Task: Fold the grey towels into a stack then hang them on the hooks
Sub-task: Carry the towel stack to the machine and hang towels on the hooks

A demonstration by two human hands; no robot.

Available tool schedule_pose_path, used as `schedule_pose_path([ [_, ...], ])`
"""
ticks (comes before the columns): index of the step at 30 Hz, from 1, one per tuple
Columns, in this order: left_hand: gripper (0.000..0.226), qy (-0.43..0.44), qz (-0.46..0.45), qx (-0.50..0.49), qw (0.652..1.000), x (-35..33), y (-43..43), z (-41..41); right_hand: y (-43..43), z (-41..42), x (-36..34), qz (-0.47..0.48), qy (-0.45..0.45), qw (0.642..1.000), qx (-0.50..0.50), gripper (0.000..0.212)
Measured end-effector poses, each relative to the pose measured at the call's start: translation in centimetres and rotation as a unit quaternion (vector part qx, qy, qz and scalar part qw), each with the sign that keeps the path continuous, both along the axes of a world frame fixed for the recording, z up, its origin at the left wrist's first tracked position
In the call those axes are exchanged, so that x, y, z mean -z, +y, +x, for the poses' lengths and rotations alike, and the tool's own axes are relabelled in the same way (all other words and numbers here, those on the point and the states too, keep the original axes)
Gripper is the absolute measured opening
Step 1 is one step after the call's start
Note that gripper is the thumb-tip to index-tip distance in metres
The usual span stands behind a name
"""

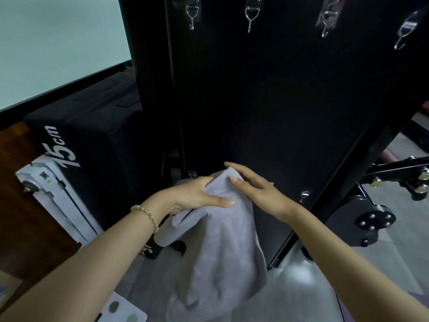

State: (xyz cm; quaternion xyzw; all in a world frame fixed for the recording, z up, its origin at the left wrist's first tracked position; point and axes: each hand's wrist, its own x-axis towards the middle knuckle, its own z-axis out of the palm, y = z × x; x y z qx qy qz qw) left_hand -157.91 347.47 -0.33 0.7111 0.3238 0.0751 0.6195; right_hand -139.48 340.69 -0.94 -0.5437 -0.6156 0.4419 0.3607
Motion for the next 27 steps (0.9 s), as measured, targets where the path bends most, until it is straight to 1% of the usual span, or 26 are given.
schedule_pose_path([
  [3, 0.043, 0.043, -0.003, 0.062, 0.997, 0.0, 0.3, -0.4, 0.2, 0.7, 0.4, 0.006, -0.041, 0.999, 0.002, 0.038],
  [6, 0.043, 0.084, 0.023, 0.090, 0.992, 0.6, 0.7, -0.7, 0.0, 1.2, 0.9, 0.005, -0.036, 0.999, -0.024, 0.039],
  [8, 0.038, 0.106, 0.058, 0.093, 0.988, 1.2, 0.9, -0.7, -0.2, 1.3, 1.3, -0.012, -0.036, 0.999, -0.028, 0.039],
  [11, 0.045, 0.116, 0.105, 0.065, 0.986, 2.2, 1.2, -0.7, -0.1, 1.6, 2.3, -0.037, -0.026, 0.999, -0.030, 0.040],
  [13, 0.039, 0.095, 0.101, 0.040, 0.989, 3.2, 1.5, -0.6, 0.2, 1.7, 3.1, -0.067, -0.008, 0.997, -0.040, 0.034],
  [16, 0.036, 0.072, 0.085, 0.014, 0.994, 5.6, 2.3, -0.4, 0.6, 2.1, 5.2, -0.097, 0.061, 0.993, -0.041, 0.019],
  [20, 0.041, 0.036, 0.102, -0.019, 0.994, 9.9, 4.5, -0.2, 2.1, 3.0, 9.0, -0.070, 0.125, 0.989, 0.031, 0.019],
  [23, 0.042, -0.013, 0.124, -0.086, 0.988, 12.9, 6.7, 1.1, 3.9, 4.1, 11.1, -0.084, 0.172, 0.980, 0.047, 0.022],
  [24, 0.040, -0.036, 0.134, -0.107, 0.985, 13.7, 7.4, 1.7, 4.5, 4.5, 11.5, -0.088, 0.177, 0.979, 0.043, 0.024],
  [27, 0.036, -0.084, 0.138, -0.147, 0.976, 15.6, 9.9, 3.3, 6.5, 5.6, 12.5, -0.054, 0.129, 0.989, 0.047, 0.022],
])
